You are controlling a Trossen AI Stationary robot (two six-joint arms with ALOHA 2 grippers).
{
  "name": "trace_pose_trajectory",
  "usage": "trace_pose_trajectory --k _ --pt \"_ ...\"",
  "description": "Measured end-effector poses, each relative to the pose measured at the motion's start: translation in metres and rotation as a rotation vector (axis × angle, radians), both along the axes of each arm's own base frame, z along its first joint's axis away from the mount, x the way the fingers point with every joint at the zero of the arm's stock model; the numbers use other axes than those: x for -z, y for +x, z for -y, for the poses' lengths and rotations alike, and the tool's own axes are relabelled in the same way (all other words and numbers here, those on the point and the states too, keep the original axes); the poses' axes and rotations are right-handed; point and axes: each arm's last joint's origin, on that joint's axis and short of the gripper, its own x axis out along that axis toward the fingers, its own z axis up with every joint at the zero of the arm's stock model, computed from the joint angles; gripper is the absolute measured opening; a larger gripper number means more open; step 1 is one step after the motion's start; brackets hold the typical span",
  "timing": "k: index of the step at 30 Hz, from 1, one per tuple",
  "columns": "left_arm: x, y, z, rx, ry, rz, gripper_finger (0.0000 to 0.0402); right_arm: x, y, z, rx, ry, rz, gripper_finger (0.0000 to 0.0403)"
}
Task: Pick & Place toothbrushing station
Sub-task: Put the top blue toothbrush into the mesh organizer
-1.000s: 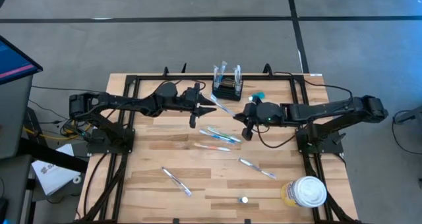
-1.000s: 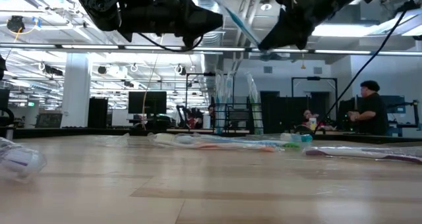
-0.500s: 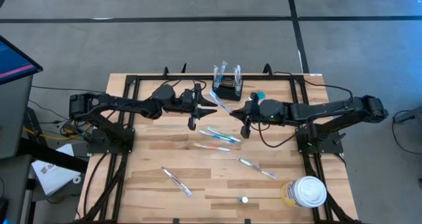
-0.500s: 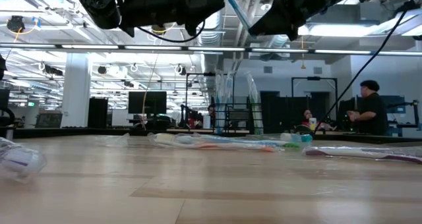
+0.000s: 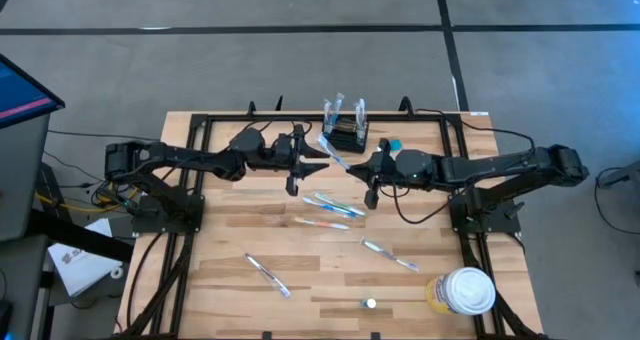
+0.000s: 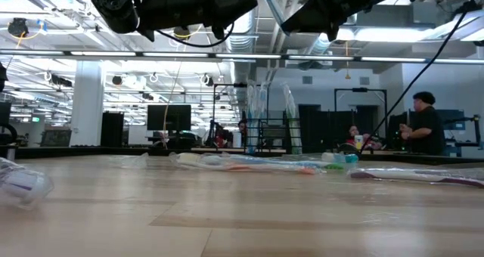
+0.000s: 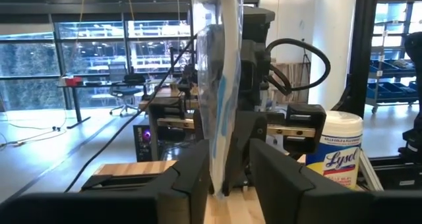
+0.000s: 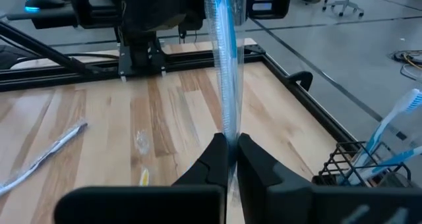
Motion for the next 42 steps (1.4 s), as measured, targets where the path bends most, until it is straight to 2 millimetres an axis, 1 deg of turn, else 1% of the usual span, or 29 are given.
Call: trace_pose_trajectory --k 5,8,13,20,22,28,33,36,42 --pt "0.000 0.001 0.005 0.010 0.003 0.003 0.0154 0.000 0.000 0.000 0.000 0.000 0.001 0.0004" --pt "-0.001 0.002 0.009 -0.024 0.000 0.016 0.0179 -0.001 0.000 0.000 0.000 0.000 0.012 0.0005" --pt "-0.001 0.004 0.011 -0.074 -0.008 0.036 0.0200 -0.003 0.001 0.000 -0.001 -0.002 0.031 0.0005" --pt "-0.002 0.004 0.011 -0.076 0.005 0.054 0.0203 -0.003 0.001 0.000 -0.002 -0.003 0.037 0.0007" --pt "0.001 0.006 0.011 -0.076 0.002 0.060 0.0201 -0.004 0.001 0.000 -0.005 -0.015 0.035 0.0006" --pt "0.020 0.018 0.008 -0.074 -0.002 0.080 0.0198 -0.004 0.001 -0.001 -0.008 -0.016 0.036 0.0007" --pt "0.023 0.022 0.009 -0.068 0.011 0.162 0.0198 -0.003 0.001 -0.001 -0.011 -0.015 0.032 0.0007" --pt "0.028 0.027 0.008 -0.068 0.005 0.146 0.0198 -0.003 0.001 -0.001 -0.011 -0.015 0.032 0.0007" --pt "0.031 0.045 0.007 -0.055 -0.020 0.147 0.0195 -0.003 0.001 -0.001 -0.011 -0.015 0.032 0.0007"
